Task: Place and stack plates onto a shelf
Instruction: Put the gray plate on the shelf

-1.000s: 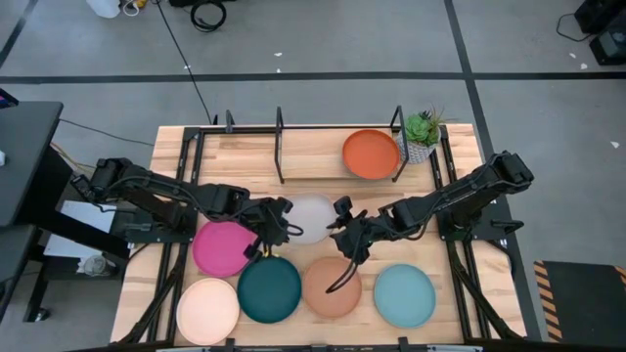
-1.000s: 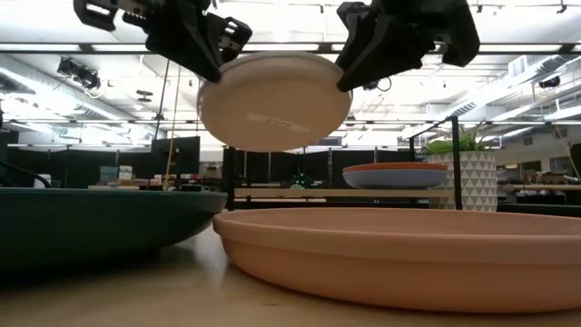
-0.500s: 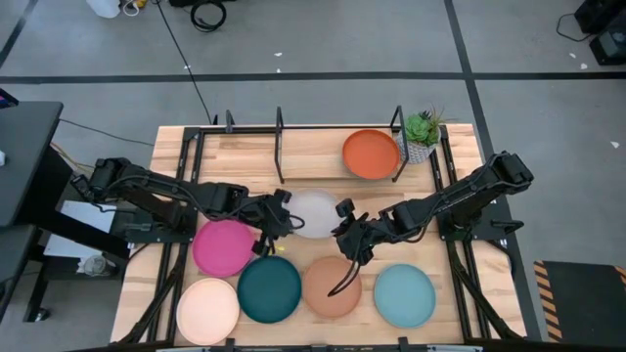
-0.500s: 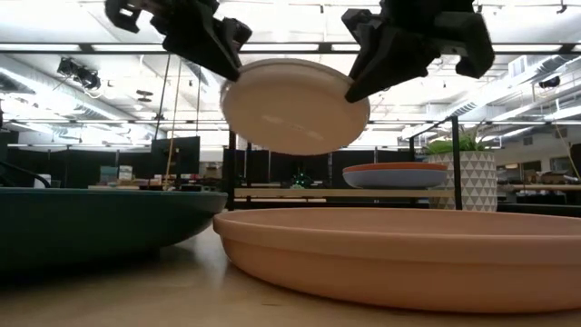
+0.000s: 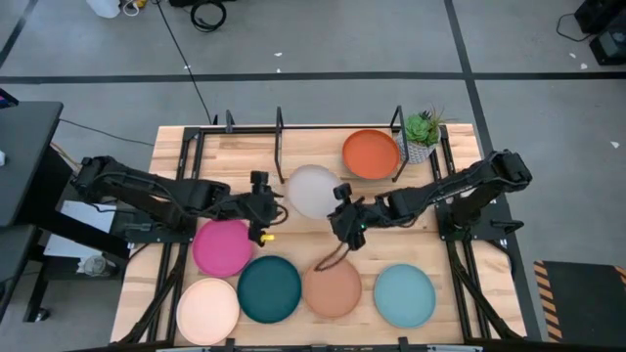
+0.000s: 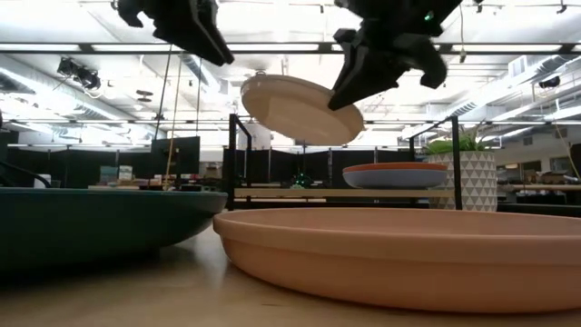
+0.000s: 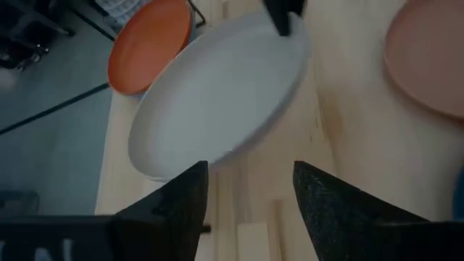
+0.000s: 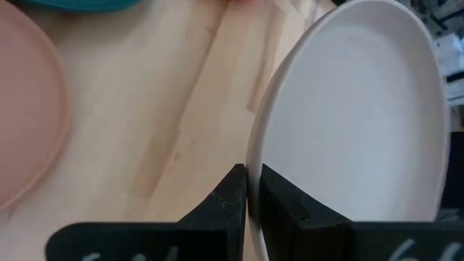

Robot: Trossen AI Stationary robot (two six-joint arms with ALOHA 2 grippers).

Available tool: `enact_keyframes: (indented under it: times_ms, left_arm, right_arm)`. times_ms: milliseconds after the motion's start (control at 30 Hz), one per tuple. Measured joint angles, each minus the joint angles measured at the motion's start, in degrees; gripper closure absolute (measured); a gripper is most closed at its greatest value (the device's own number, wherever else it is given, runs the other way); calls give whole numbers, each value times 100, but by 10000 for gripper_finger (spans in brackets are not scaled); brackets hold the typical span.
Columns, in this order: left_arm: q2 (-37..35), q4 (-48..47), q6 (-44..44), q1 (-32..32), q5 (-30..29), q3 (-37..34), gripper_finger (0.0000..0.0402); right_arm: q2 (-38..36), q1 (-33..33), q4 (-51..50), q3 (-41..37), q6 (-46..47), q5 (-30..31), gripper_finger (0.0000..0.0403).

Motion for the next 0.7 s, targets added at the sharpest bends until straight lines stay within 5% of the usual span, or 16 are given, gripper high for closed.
enact_keyframes:
  times_ms: [400,700]
  left_arm:
    - [-33,1043,-300,-801,-495,-1293,225]
    - [-801,1954,-442,-1025,-554,-2080,245]
  right_arm:
    - [0,-749,274,0,-282,-232,365]
    - [51,-1407,721,89,-599,-663,365]
